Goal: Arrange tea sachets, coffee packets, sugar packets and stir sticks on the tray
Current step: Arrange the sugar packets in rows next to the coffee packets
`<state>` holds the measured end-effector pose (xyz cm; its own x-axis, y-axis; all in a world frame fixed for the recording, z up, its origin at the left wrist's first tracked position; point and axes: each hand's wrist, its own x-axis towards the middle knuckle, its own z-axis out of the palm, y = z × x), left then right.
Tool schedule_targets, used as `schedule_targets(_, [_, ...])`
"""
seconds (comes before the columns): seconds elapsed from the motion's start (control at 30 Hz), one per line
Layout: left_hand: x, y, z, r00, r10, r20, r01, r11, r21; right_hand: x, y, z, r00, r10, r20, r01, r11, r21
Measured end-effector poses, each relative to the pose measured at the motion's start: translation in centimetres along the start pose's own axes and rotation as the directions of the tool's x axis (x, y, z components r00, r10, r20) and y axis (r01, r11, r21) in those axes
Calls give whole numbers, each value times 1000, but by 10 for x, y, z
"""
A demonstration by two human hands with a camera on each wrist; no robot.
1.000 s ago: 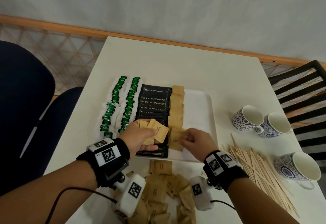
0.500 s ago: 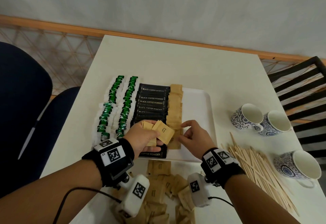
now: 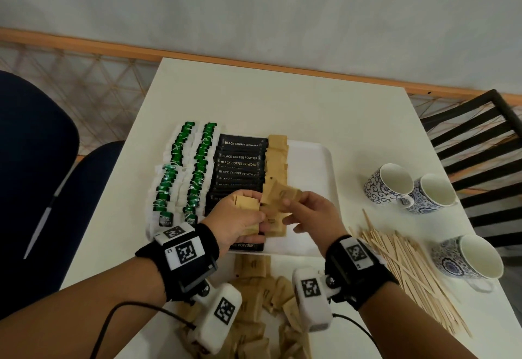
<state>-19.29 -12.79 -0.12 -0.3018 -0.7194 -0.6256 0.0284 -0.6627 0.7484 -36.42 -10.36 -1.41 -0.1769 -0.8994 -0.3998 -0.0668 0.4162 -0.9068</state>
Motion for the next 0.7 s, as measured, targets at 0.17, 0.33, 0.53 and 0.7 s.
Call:
schedule_targets(0.17, [-1, 8, -8, 999, -44, -26, 43, 998, -36, 8, 8, -21, 999, -53, -3, 52, 982, -181])
schedule_targets(0.33, [-1, 11, -17, 999, -30, -20, 28, 996, -90, 8, 20, -27, 985, 30, 173, 76, 816, -574])
schedule_targets(0.53, [0, 7, -24, 998, -17, -65, 11, 996, -93, 11, 25, -11, 991, -24, 134, 107, 743, -661])
schedule_targets(0.7, [4, 4, -27, 996, -7, -85, 0, 996, -84, 17, 24, -6, 988, -98, 116, 150, 736, -660])
